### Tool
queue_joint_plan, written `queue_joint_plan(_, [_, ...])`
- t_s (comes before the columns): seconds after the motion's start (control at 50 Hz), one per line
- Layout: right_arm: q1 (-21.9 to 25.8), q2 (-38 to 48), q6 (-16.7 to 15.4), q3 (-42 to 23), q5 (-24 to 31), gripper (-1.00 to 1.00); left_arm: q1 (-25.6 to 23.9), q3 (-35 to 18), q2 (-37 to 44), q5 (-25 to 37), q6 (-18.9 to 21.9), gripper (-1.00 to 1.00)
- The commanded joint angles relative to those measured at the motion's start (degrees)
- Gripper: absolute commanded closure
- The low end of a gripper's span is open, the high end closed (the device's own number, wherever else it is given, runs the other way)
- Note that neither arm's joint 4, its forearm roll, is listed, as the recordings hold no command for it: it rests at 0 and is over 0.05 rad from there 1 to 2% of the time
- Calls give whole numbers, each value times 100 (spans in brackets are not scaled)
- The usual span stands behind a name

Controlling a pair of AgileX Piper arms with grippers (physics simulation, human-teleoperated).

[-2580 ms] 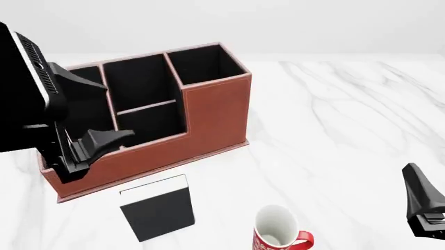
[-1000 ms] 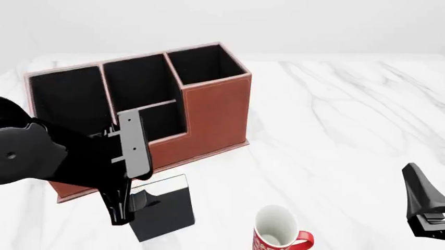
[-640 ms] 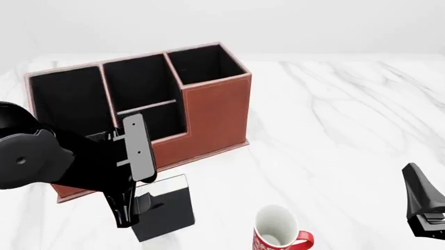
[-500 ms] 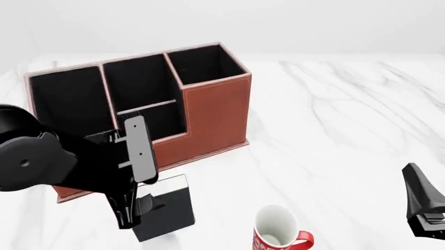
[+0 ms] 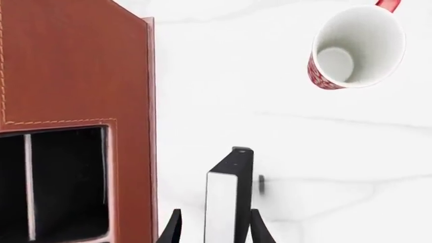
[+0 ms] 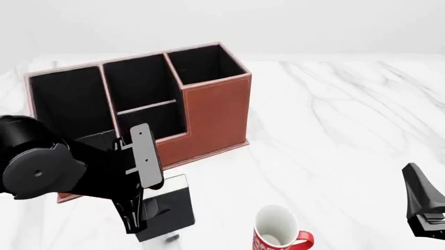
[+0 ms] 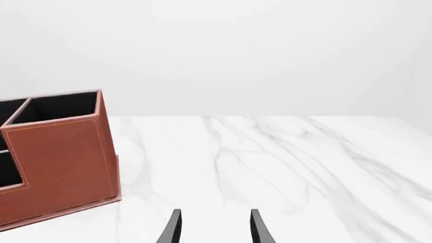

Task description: Pick up the book and place it in the front compartment of the caddy.

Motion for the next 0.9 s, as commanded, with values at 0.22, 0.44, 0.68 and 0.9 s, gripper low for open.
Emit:
queue_joint_plan(0.22, [0, -3, -4, 9, -8, -100, -79, 164, -393, 74, -131, -100])
queue_joint_plan(0.44, [-1, -4, -5, 9, -6, -100, -73, 235, -333, -36, -158, -100])
queue_joint_plan(0.68, [0, -5, -6, 9, -6, -100, -155, 209, -460, -21, 579, 100])
queue_joint_plan(0.9, [1, -5, -4, 9, -6, -100, 615, -117, -853, 322, 2141, 100])
